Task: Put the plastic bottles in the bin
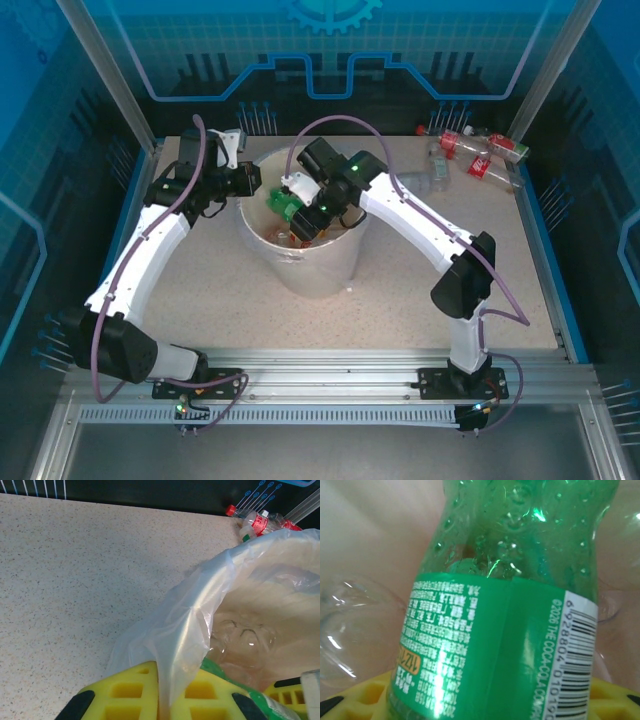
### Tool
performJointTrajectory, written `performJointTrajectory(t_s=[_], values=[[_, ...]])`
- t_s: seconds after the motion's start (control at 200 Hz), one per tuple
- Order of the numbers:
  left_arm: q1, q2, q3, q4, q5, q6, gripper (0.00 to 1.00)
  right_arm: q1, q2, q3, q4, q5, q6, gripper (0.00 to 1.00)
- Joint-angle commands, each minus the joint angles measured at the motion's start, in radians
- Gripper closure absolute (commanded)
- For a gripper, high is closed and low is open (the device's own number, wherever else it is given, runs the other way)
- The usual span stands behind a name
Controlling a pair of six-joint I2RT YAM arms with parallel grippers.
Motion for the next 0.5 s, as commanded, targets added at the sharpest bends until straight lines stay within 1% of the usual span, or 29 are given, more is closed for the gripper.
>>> performJointTrajectory(t_s=[0.0, 0.1, 0.225, 0.3, 0.495], values=[[-0.021, -0.007, -0.018, 0.014, 0.085, -0.045, 1.0, 0.007, -0.002, -0.008, 0.036, -0.009, 0.009, 0.39], [-0.024, -0.003, -0.019, 0.014, 0.081, -0.044, 1.0, -0.001, 0.004, -0.01, 0.051, -0.016, 0.012, 0.28], [-0.026, 0.004, -0.02, 0.013, 0.081, -0.042, 1.0, -0.006, 0.011, -0.003, 0.051, -0.02, 0.011, 0.23], [-0.027, 0.009, -0.02, 0.014, 0.084, -0.042, 1.0, -0.008, 0.006, 0.0, 0.051, -0.015, 0.004, 0.17], [-0.028, 0.015, -0.021, 0.013, 0.082, -0.04, 1.0, -0.017, -0.022, 0.016, 0.048, -0.021, -0.008, 0.1]])
